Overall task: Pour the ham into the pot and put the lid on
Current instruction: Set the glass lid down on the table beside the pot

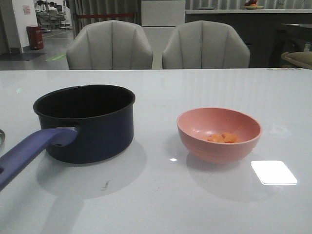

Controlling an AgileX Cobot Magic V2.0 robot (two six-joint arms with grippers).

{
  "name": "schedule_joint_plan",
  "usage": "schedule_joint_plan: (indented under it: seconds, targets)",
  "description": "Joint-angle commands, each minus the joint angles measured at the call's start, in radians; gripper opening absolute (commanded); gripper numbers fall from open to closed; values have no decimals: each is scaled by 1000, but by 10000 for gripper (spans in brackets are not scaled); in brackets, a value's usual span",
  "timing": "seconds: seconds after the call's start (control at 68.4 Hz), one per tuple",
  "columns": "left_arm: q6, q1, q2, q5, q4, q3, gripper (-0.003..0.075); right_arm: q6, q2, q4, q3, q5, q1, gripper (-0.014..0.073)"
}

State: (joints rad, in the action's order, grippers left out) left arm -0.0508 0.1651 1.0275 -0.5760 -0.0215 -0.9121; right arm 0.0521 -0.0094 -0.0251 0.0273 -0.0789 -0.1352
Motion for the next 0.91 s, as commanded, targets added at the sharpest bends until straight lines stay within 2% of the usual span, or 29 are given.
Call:
schedule_joint_plan:
  seconds: [0.0, 0.322, 0.629, 0.702, 0.892]
  targets:
    - [-4, 39, -147, 70, -12, 26, 572, -1, -21, -16, -5, 84, 7, 146]
    - [-4, 98, -576, 64, -22, 257, 572, -1, -21, -16, -5, 84, 7, 146]
    - [-4, 99, -998, 1, -37, 463, 572, -1, -21, -16, -5, 84, 7, 146]
    - [-4, 99, -1057, -11, -37, 491, 572, -1, -21, -16, -5, 84, 7, 146]
    - [-4, 99, -1026, -27, -39, 496, 572, -1, -21, -16, -5, 110, 7, 146]
